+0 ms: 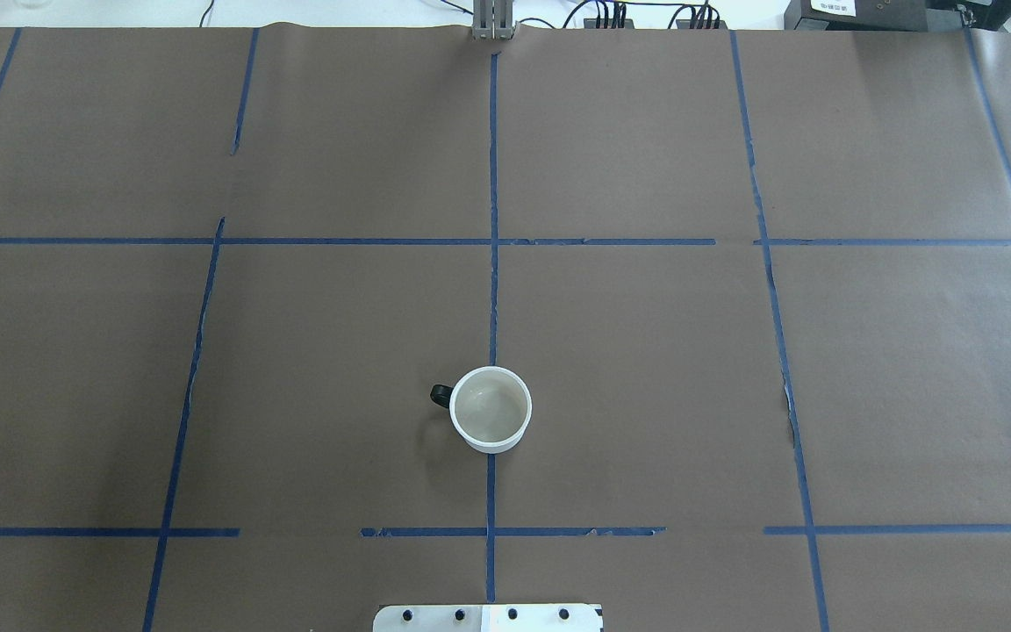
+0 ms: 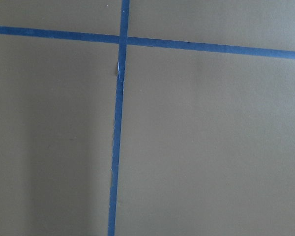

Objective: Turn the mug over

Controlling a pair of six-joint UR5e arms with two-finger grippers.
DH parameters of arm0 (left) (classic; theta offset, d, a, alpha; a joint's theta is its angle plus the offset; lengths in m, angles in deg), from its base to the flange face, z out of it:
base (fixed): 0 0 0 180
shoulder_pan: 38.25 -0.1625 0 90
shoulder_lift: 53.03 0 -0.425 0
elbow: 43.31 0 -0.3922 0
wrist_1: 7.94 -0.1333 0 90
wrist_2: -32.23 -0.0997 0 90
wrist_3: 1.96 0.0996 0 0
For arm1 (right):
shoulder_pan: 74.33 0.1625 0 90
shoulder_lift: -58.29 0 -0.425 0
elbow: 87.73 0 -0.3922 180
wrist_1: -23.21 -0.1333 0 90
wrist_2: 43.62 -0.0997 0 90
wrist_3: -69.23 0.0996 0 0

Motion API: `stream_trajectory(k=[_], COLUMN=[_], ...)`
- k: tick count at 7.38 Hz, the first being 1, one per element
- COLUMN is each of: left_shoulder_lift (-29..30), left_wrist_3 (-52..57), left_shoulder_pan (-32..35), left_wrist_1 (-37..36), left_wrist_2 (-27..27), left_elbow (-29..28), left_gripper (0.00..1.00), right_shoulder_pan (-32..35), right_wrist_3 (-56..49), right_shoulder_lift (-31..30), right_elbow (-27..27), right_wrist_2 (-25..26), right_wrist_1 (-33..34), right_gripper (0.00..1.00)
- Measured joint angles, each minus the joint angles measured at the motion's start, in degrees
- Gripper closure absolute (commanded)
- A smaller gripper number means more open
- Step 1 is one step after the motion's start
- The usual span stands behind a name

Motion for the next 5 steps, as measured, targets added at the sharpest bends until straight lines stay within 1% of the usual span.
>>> stream_trajectory(k=[2,5], left_shoulder_lift=[0.19,-0.12], left_wrist_3=[-1.11,-0.76], left_shoulder_pan=[0.12,0.16], left_wrist_1=[0.17,1.64], left_wrist_2=[3.21,4.00], left_elbow=[-0.87,-0.94], left_gripper=[0.00,0.00], right_shoulder_pan=[0.00,-0.02], right_wrist_3=[0.00,0.00], right_shoulder_lift=[0.00,0.00], right_elbow=[0.00,0.00], right_wrist_2=[0.00,0.00], right_wrist_1=[0.00,0.00], right_gripper=[0.00,0.00])
